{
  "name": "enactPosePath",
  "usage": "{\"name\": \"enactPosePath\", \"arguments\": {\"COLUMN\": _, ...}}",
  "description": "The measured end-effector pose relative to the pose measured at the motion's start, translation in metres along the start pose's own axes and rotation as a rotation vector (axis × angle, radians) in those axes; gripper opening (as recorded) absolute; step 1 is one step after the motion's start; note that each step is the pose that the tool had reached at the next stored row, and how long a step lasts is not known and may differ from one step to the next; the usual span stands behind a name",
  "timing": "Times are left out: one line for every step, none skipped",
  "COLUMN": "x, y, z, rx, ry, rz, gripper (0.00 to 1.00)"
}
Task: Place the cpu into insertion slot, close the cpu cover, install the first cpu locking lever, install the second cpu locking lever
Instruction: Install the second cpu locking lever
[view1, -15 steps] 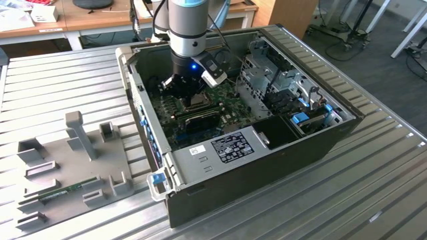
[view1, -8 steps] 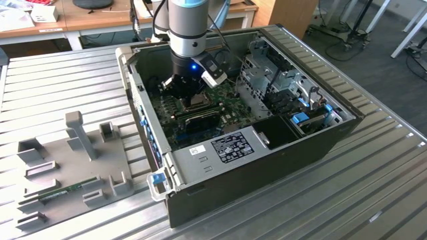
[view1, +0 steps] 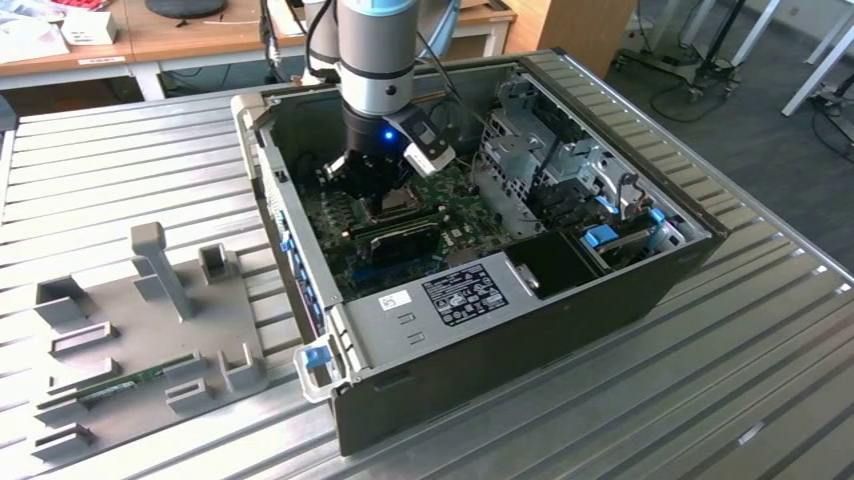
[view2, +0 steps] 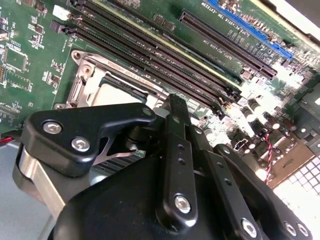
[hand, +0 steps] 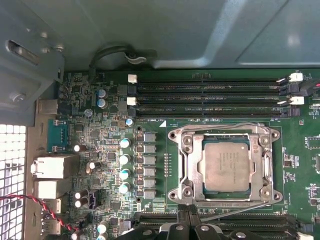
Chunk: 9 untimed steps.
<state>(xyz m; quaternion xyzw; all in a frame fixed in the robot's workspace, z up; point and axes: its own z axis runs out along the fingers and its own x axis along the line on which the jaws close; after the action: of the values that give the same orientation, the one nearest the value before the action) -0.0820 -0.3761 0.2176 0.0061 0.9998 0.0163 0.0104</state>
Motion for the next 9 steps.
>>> {"name": "enactPosePath", "arguments": {"x": 0.0, "y": -0.0003, "z": 0.0, "rx": 0.0, "ry": 0.0, "rz": 0.0, "gripper": 0.11}}
{"name": "enactPosePath", "arguments": {"x": 0.0, "y": -0.0006, "z": 0.0, "rx": 0.0, "ry": 0.0, "rz": 0.0, "gripper": 0.11}}
{"name": "enactPosePath", "arguments": {"x": 0.0, "y": -0.001, "z": 0.0, "rx": -0.0001, "ry": 0.0, "rz": 0.0, "gripper": 0.11}}
{"name": "enactPosePath", "arguments": {"x": 0.0, "y": -0.0014, "z": 0.0, "rx": 0.0, "ry": -0.0001, "rz": 0.0, "gripper": 0.11}}
{"name": "enactPosePath", "arguments": {"x": 0.0, "y": -0.0019, "z": 0.0, "rx": -0.0001, "ry": -0.0001, "rz": 0.0, "gripper": 0.11}}
{"name": "enactPosePath", "arguments": {"x": 0.0, "y": -0.0024, "z": 0.0, "rx": -0.0001, "ry": 0.0, "rz": 0.0, "gripper": 0.11}}
{"name": "enactPosePath", "arguments": {"x": 0.0, "y": -0.0028, "z": -0.0001, "rx": 0.0, "ry": 0.0, "rz": 0.0, "gripper": 0.11}}
{"name": "enactPosePath", "arguments": {"x": 0.0, "y": -0.0031, "z": -0.0001, "rx": 0.0, "ry": 0.0, "rz": 0.0, "gripper": 0.11}}
{"name": "enactPosePath", "arguments": {"x": 0.0, "y": -0.0035, "z": -0.0001, "rx": 0.0, "ry": 0.0, "rz": 0.0, "gripper": 0.11}}
